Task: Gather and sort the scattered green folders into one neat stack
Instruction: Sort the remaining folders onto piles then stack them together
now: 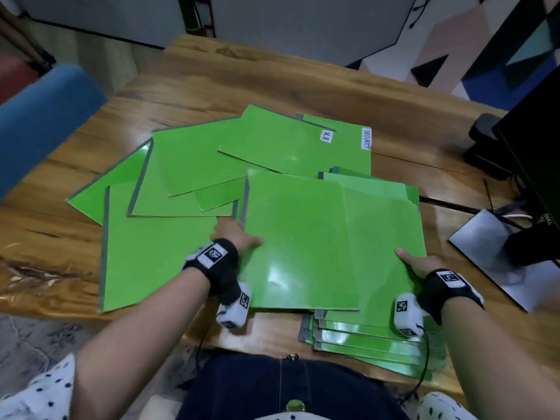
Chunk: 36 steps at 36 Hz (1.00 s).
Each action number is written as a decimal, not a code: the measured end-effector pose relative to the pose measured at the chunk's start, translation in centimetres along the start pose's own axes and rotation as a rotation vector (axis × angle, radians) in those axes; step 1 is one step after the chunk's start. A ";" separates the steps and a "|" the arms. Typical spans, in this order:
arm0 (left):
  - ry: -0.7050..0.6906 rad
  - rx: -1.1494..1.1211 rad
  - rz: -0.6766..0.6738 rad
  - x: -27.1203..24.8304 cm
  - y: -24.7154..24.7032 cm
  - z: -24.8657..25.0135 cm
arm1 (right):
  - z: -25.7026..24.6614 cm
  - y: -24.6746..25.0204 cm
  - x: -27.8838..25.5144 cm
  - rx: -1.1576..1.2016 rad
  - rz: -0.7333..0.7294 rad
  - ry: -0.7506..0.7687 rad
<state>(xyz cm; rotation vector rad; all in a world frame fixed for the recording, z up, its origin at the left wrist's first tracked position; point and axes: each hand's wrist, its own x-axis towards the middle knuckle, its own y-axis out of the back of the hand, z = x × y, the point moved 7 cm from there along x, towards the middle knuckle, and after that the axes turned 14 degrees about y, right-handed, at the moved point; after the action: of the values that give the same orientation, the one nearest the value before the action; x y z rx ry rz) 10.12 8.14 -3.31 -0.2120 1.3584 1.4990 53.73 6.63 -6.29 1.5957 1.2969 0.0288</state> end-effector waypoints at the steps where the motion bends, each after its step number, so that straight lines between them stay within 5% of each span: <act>1: 0.032 0.098 0.033 0.4 -0.5 -0.9 | 0.0 0.0 0.0 -0.004 0.005 -0.001; 4: 0.054 0.202 0.106 0.8 -0.9 -1.5 | -0.1 0.0 -0.1 0.002 0.025 -0.009; 13: 0.038 0.034 -0.025 1.0 0.3 -1.3 | -0.1 -0.1 -0.2 0.001 0.052 -0.009; 19: 0.022 -0.049 0.031 -0.3 1.0 -1.3 | -0.4 -0.3 -0.5 -0.002 0.063 -0.001; 36: -0.232 0.093 0.123 -6.7 2.7 2.0 | -0.3 -0.9 -1.1 -0.057 0.031 0.018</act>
<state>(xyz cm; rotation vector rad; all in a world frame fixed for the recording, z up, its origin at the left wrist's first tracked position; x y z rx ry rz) 11.93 6.52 3.83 0.1036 1.2672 1.5061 52.51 5.92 -6.17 1.5708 1.2745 0.0989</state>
